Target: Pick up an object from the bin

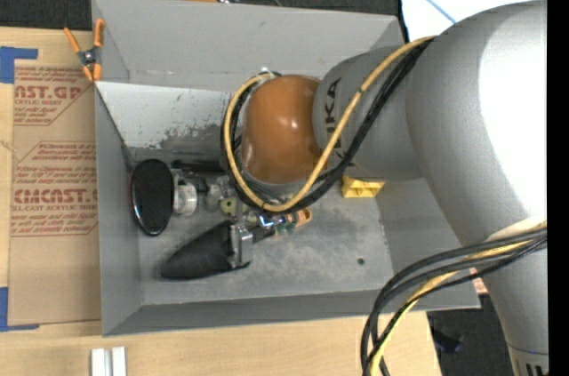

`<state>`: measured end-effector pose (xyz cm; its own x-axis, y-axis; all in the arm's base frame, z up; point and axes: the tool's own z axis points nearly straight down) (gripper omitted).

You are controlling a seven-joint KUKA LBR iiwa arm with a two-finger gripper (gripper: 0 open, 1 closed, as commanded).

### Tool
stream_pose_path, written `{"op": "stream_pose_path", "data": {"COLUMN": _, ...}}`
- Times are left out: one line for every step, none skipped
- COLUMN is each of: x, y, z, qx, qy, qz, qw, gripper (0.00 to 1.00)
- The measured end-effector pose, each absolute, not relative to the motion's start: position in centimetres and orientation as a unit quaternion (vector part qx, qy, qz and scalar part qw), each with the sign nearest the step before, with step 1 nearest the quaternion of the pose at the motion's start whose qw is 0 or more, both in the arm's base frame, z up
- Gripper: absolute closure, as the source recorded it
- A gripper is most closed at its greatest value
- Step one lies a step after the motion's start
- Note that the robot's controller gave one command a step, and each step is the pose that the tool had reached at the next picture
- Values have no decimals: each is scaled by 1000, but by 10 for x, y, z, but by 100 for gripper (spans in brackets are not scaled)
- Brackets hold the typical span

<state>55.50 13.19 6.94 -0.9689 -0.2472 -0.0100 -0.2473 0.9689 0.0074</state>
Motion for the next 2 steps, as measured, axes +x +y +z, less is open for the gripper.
{"op": "stream_pose_path", "data": {"x": 503, "y": 149, "z": 73, "qx": -307, "qy": 952, "qz": 4, "qw": 2, "gripper": 100}}
{"op": "stream_pose_path", "data": {"x": 503, "y": 149, "z": 73, "qx": -307, "qy": 952, "qz": 4, "qw": 2, "gripper": 100}}
